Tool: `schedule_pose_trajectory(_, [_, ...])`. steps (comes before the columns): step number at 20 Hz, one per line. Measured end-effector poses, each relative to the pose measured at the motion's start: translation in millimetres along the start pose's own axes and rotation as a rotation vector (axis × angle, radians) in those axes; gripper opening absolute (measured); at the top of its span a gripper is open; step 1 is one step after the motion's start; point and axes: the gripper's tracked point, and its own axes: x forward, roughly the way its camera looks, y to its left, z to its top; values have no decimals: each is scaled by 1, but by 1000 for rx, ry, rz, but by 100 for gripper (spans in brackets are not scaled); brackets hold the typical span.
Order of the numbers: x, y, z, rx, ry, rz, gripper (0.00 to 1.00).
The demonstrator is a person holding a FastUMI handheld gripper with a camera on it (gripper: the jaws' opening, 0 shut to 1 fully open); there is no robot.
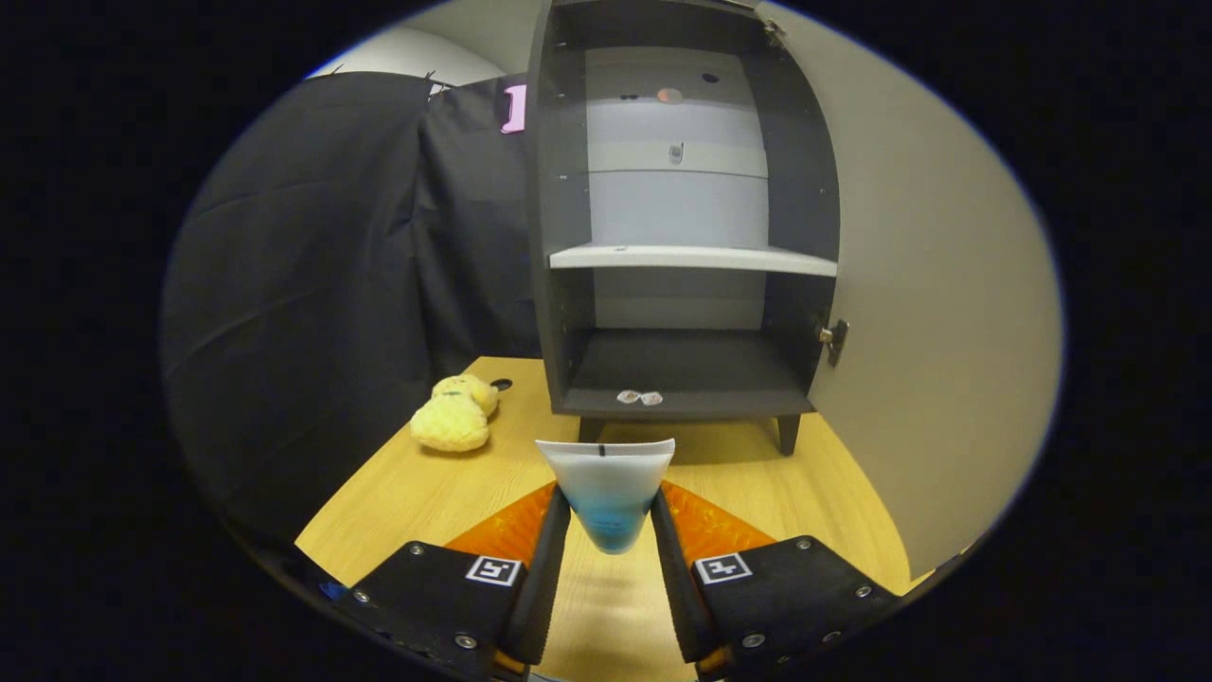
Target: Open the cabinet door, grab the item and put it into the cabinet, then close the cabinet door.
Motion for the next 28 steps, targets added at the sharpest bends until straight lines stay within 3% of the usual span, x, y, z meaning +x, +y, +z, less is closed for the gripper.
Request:
schedule_pose_trajectory(7, [26, -33, 124, -19, -116, -12, 52])
schedule_pose_trajectory(16, [86, -53, 236, -2, -195, -23, 52])
schedule_pose_trajectory(21, [138, -55, 264, 27, -166, -25, 52])
schedule_pose_trajectory(28, [184, -61, 262, 51, -100, -42, 53])
